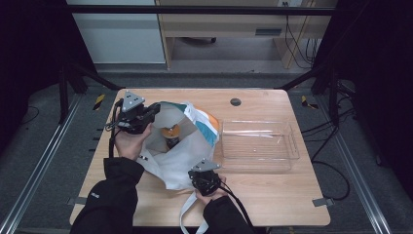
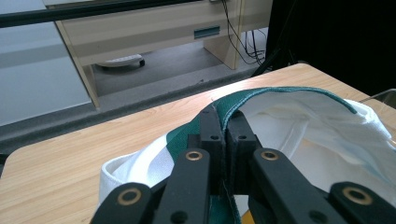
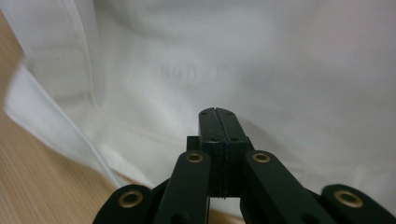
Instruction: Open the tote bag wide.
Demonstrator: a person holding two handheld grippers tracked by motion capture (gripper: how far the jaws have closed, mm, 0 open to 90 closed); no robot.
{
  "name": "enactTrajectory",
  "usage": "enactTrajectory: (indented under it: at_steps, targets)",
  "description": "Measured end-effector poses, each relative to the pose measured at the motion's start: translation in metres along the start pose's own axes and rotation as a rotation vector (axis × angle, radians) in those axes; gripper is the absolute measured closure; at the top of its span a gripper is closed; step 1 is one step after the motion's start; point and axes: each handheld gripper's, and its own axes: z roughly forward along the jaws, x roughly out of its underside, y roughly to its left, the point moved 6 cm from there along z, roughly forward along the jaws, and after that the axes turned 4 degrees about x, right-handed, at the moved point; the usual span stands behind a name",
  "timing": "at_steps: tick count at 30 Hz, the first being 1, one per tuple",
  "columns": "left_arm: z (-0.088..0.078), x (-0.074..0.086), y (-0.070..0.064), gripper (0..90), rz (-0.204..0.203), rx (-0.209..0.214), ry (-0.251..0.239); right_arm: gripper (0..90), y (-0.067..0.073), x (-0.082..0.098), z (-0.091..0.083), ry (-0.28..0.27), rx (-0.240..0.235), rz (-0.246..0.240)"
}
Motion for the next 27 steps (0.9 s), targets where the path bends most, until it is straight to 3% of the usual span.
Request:
enactTrajectory:
  at_steps: [5,9,18,27]
  targets:
    - [-0.003,0.003,-0.001,87.4,0.004,0.01,-0.002,90.0,-0.009,-0.036,-0.024,-0.14,0.015,0.016]
    - [-0.004,0.005,-0.002,87.3,0.01,0.015,-0.001,90.0,-0.014,-0.06,-0.04,-0.215,0.03,0.017]
    - [-0.004,0.009,-0.003,86.9,0.019,0.018,0.004,90.0,-0.027,-0.102,-0.055,-0.294,0.068,0.029]
    - [-0.005,0.015,-0.004,84.4,0.03,0.035,0.008,90.0,-0.036,-0.118,-0.055,-0.312,0.106,0.03]
